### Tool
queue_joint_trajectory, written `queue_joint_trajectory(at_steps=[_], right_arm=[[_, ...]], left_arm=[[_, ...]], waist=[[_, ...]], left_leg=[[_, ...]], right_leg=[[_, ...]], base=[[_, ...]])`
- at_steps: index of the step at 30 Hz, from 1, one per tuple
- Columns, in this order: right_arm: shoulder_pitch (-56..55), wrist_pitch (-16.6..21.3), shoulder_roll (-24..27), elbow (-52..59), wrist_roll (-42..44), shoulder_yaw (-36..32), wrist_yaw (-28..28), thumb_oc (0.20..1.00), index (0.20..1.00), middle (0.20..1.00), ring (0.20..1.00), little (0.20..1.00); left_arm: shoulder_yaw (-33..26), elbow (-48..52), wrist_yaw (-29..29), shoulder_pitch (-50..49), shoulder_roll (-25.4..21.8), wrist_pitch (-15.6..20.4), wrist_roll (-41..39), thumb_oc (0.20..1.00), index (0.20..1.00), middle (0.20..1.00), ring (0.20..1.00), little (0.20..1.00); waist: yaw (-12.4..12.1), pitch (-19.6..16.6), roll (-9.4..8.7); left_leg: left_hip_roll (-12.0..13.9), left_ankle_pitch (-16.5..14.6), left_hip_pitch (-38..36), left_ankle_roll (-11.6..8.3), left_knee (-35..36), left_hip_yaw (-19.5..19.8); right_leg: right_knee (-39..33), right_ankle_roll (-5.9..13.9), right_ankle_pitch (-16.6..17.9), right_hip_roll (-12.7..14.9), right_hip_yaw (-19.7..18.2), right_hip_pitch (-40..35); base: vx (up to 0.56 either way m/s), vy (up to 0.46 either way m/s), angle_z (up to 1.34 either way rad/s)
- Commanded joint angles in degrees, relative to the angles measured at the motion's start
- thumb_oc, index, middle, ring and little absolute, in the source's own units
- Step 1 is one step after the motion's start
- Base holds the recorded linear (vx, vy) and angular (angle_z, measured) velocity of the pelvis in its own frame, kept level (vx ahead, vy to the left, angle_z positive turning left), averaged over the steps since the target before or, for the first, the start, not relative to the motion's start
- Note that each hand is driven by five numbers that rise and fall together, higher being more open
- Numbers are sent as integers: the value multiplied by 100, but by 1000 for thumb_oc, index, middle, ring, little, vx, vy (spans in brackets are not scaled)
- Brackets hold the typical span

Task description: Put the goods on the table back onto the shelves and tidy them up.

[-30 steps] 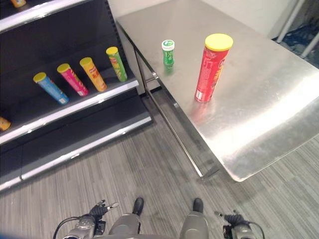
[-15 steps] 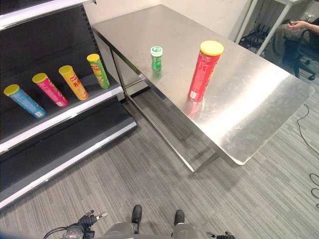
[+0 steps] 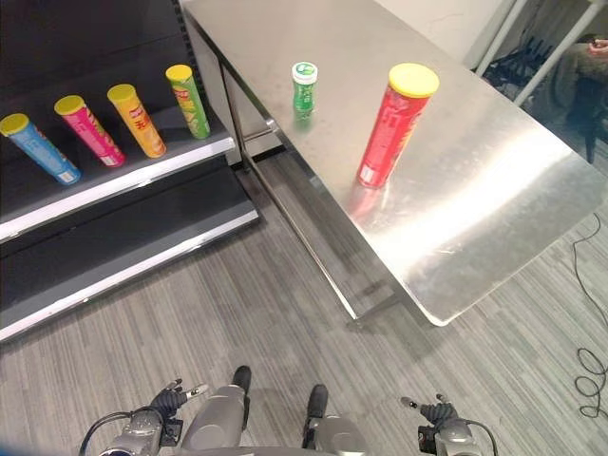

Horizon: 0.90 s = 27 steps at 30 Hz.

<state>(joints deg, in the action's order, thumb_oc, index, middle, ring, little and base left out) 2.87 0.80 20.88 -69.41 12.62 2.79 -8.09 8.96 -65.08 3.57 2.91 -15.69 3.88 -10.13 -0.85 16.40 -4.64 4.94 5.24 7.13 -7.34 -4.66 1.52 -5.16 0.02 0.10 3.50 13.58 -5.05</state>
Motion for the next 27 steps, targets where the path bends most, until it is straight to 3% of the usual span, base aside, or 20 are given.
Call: queue_joint_trajectory(at_steps=[1,3,7,8,9,15,16,21,22,27], right_arm=[[-304,60,204,-207,447,-412,-158,1000,1000,1000,1000,1000],[-463,228,342,-61,1485,-1413,-259,1000,1000,1000,1000,1000],[-556,334,601,-35,1884,-2017,-438,1000,1000,1000,1000,1000],[-627,281,1266,-381,1998,-2624,-585,1000,1000,1000,1000,1000],[-710,284,1609,-322,1988,-2941,-681,1000,1000,1000,1000,1000],[-679,687,2965,830,1891,-3783,-942,1000,1000,1000,1000,1000],[-655,881,3345,1801,1669,-3831,-885,1000,1000,1000,1000,1000],[-298,1125,3723,3442,1484,-3296,-459,1000,1000,1000,1000,1000],[1,1222,4076,4322,1453,-2883,-51,1000,1000,1000,1000,1000],[848,1255,4570,4974,1238,-1711,641,1000,1000,1000,1000,1000]], left_arm=[[-32,63,87,-13,-121,100,-179,1000,1000,1000,1000,1000],[-219,84,72,-175,-153,98,-262,1000,1000,1000,1000,1000],[-333,-126,73,-253,-160,88,-189,1000,1000,1000,1000,1000],[-369,-257,80,-266,-177,67,-69,1000,1000,1000,1000,1000],[-400,-267,69,-283,-219,55,-16,1000,1000,1000,1000,1000],[-375,-336,113,-287,-148,90,147,1000,1000,1000,1000,1000],[-349,-220,47,-382,-153,115,176,1000,1000,1000,1000,1000],[-326,-22,-75,-512,-194,143,185,1000,1000,1000,1000,1000],[-336,135,-177,-617,-236,182,166,1000,1000,1000,1000,1000],[-242,256,-340,-760,-234,265,201,1000,1000,1000,1000,1000]], waist=[[83,-291,26],[250,-447,128],[276,-512,160],[313,-566,162],[349,-578,141],[359,-640,107],[334,-652,84],[277,-678,38],[220,-701,-3],[63,-769,-74]], left_leg=[[-66,-737,-111,177,38,30],[-48,-662,-608,212,613,-237],[-90,-684,-909,248,884,-412],[-132,-760,-1025,291,919,-480],[-144,-780,-1045,300,927,-490],[-190,-850,-1143,314,966,-548],[-175,-886,-1187,305,966,-567],[-168,-861,-1185,301,966,-600],[-139,-853,-1201,282,966,-606],[-85,-823,-1232,233,966,-568]], right_leg=[[215,729,-286,170,-102,248],[255,841,-208,253,-249,267],[249,926,-154,303,-361,254],[231,999,-117,361,-405,224],[233,1029,-111,386,-412,221],[185,1115,-48,468,-417,179],[165,1131,-51,472,-415,145],[112,1139,16,483,-407,163],[69,1133,29,473,-371,139],[31,1106,-1,450,-268,42]], base=[[181,234,-8],[186,293,-41],[84,170,-38],[80,148,-26],[89,171,-20],[20,50,-11],[-7,6,-13],[-11,-9,-6],[0,0,0],[3,-29,6]])
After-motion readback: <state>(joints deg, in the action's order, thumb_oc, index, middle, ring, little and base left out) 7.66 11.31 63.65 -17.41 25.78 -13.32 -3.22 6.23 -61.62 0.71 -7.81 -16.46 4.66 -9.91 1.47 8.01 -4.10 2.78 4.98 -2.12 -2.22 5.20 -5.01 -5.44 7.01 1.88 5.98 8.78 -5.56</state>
